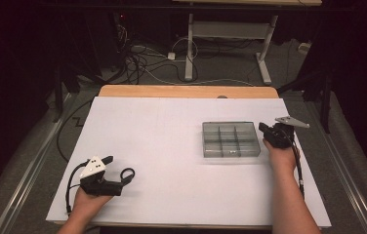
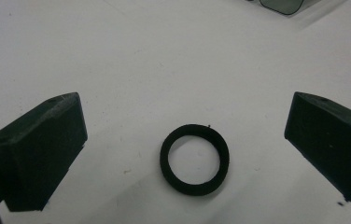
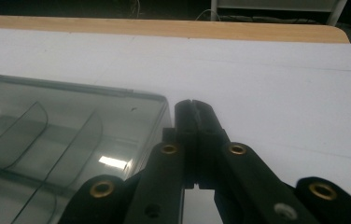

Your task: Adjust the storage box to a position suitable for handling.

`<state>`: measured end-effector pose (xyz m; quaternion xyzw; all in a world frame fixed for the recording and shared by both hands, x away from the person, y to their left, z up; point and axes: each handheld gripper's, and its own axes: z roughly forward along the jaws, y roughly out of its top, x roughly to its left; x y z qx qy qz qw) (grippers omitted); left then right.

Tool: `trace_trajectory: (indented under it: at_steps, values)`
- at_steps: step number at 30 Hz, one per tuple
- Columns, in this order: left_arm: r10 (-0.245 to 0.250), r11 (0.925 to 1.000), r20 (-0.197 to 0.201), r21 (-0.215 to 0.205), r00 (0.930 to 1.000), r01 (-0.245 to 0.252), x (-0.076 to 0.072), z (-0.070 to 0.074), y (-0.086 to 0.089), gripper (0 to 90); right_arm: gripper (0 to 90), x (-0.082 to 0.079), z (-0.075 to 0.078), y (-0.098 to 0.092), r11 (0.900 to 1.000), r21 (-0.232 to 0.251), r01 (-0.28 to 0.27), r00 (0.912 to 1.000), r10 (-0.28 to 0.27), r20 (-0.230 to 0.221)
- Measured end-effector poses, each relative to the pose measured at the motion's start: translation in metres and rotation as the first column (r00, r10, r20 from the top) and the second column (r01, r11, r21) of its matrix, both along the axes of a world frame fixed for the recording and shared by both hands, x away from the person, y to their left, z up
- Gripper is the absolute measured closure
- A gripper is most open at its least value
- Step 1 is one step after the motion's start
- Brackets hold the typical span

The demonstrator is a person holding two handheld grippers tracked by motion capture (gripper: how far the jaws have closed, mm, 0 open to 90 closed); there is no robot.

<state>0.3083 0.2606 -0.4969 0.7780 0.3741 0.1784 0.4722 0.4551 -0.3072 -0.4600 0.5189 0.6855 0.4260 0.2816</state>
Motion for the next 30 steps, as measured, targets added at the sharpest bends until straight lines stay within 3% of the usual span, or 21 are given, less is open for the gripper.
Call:
trace_trajectory:
  at_steps: [11,13,17,24,27,30]
  values:
    - [0.002,1.0000,0.004,0.006,1.0000,-0.002,-0.001,0.000,0.000,0.0,90.0,0.027,-0.002,0.006,1.000,-0.018,-0.012,0.9996,0.011,-0.026]
    - [0.004,1.0000,0.007,0.006,1.0000,-0.004,-0.001,0.000,0.000,0.0,90.0,0.032,0.000,0.008,1.000,-0.002,-0.021,0.9994,0.021,-0.029]
    - [0.004,1.0000,0.004,0.004,1.0000,-0.004,-0.001,0.000,0.000,0.0,90.0,0.037,0.001,0.012,0.999,-0.016,-0.031,0.9991,0.030,-0.030]
    - [0.005,1.0000,0.005,0.001,1.0000,-0.005,-0.001,0.000,0.000,0.0,90.0,0.041,-0.002,0.012,0.999,0.005,-0.050,0.9977,0.050,-0.046]
    - [0.004,1.0000,0.004,0.002,1.0000,-0.005,-0.001,0.000,0.000,0.0,90.0,0.041,-0.001,0.012,0.998,-0.018,-0.063,0.9968,0.062,-0.051]
    - [0.005,1.0000,0.002,0.002,1.0000,-0.005,0.000,0.000,0.000,0.0,90.0,0.040,-0.001,0.012,0.998,-0.003,-0.069,0.9958,0.069,-0.060]
